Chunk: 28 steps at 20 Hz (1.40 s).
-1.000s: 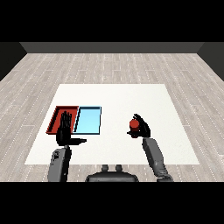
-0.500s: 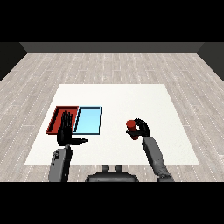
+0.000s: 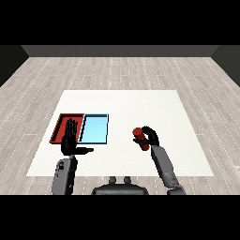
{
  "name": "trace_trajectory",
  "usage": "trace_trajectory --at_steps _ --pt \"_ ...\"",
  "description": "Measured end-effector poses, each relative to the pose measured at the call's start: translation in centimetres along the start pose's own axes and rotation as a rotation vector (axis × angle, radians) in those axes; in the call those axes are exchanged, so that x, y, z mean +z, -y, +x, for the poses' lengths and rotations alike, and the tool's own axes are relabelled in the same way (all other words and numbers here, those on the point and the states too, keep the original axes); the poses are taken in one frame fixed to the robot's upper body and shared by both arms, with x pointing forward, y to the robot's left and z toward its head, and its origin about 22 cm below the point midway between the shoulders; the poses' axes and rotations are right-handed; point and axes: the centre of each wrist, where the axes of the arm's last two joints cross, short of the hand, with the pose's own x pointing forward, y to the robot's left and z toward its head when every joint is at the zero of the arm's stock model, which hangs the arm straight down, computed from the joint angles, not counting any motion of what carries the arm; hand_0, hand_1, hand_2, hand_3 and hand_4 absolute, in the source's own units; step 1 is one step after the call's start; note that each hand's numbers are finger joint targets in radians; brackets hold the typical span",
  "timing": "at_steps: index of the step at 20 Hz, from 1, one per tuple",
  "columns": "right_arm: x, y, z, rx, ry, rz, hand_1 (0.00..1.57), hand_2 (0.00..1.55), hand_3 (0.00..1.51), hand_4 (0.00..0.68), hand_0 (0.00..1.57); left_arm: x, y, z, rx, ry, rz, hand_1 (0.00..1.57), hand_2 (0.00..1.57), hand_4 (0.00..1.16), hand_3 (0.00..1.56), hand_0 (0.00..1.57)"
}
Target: Pick the red can and put it in the red box
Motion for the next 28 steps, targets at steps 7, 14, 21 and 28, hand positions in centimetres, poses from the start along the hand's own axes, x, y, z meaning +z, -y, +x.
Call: trace_trajectory --at_steps 7,14,21,28 --pt "-0.1 0.3 2.8 -0.006 0.106 -0.021 1.55 1.46 1.38 0.581 1.55 0.1 -0.1 -0.3 0.008 -0.002 -0.005 0.0 0.0 0.0 0.0 0.0" --pt "1.1 1.6 5.7 -0.021 0.217 -0.028 1.54 1.47 1.4 0.617 1.54 0.5 1.1 0.2 -0.007 -0.012 -0.038 0.0 0.0 0.0 0.0 0.0" --pt "3.6 3.3 10.8 -0.058 0.37 -0.023 1.46 1.42 1.39 0.633 1.46 -0.3 3.0 1.0 0.026 -0.027 -0.108 0.0 0.0 0.0 0.0 0.0" --pt "1.4 -4.3 12.5 -0.064 0.44 -0.008 1.46 1.42 1.39 0.633 1.46 -1.0 5.5 1.9 0.026 -0.057 -0.157 0.0 0.0 0.0 0.0 0.0"
